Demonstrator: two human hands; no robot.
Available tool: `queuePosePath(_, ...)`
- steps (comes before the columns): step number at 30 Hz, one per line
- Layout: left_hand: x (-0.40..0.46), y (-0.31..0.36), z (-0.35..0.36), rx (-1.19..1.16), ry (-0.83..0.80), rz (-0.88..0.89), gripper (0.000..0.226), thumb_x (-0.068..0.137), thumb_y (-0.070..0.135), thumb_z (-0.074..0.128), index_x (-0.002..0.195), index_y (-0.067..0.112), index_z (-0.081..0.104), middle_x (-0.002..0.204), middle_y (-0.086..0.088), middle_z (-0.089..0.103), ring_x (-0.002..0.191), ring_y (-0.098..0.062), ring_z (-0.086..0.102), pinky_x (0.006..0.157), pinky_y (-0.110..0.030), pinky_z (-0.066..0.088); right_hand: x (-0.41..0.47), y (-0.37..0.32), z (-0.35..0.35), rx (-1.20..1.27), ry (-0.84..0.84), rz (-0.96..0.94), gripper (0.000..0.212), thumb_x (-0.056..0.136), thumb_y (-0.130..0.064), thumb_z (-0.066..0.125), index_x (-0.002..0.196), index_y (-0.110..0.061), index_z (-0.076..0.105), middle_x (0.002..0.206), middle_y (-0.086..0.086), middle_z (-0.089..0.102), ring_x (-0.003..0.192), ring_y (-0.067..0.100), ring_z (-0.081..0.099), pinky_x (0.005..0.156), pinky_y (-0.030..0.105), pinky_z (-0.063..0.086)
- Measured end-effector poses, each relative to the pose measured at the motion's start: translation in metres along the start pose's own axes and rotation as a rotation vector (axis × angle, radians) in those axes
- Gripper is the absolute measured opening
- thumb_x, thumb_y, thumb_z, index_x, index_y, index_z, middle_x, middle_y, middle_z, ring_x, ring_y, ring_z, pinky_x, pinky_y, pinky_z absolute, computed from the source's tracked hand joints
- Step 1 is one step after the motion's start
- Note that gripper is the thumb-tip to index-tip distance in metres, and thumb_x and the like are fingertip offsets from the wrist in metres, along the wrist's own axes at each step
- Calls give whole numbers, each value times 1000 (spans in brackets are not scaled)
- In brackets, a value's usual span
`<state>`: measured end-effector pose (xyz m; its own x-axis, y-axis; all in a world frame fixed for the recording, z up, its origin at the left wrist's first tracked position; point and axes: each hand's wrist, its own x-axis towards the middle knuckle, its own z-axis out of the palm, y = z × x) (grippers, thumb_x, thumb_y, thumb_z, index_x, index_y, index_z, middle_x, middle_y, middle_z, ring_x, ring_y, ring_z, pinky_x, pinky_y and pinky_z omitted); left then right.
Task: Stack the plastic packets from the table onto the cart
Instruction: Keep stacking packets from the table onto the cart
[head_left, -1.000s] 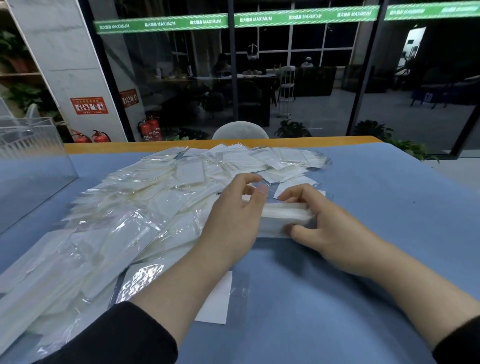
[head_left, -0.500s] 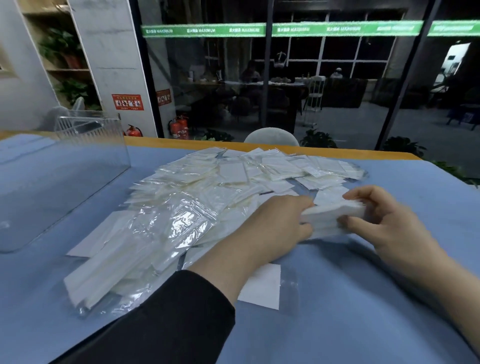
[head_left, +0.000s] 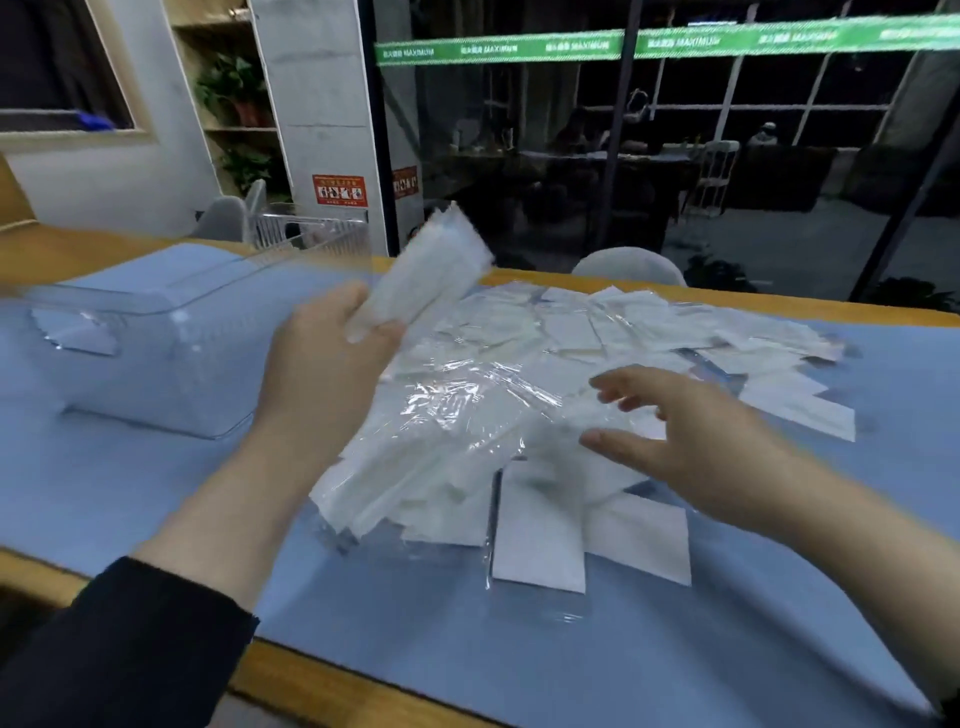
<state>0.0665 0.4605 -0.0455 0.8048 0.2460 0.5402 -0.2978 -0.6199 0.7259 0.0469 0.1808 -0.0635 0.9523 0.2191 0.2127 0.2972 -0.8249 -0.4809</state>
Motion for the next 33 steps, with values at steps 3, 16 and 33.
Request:
queuePosePath(3,-9,-37,-4,-1,30,-138,7,90,23,66,88,15,68,73,-6,64,66,-26,53,55,-33,47,22,-25,18,-92,-77,34,72,84,-71,58,145,-37,42,134,-17,56,123,10,54,90,28,43)
queuePosePath(16,-23,-57,17,-85,-191,-159,9,91,20,66,86,13,63,69,-7,59,65,-24,44,58,-32,38,66,-56,58,151,-57,289,76,87,-32,77,152,-24,40,144,3,48,123,27,56,101,40,49)
queuePosePath(33,-20,-42,6,-265,-93,-140,21,91,21,72,102,35,61,87,15,71,78,-13,67,66,-31,50,36,-15,-3,812,430,231,31,85,-6,69,111,-21,74,92,4,72,76,24,70,80,40,61)
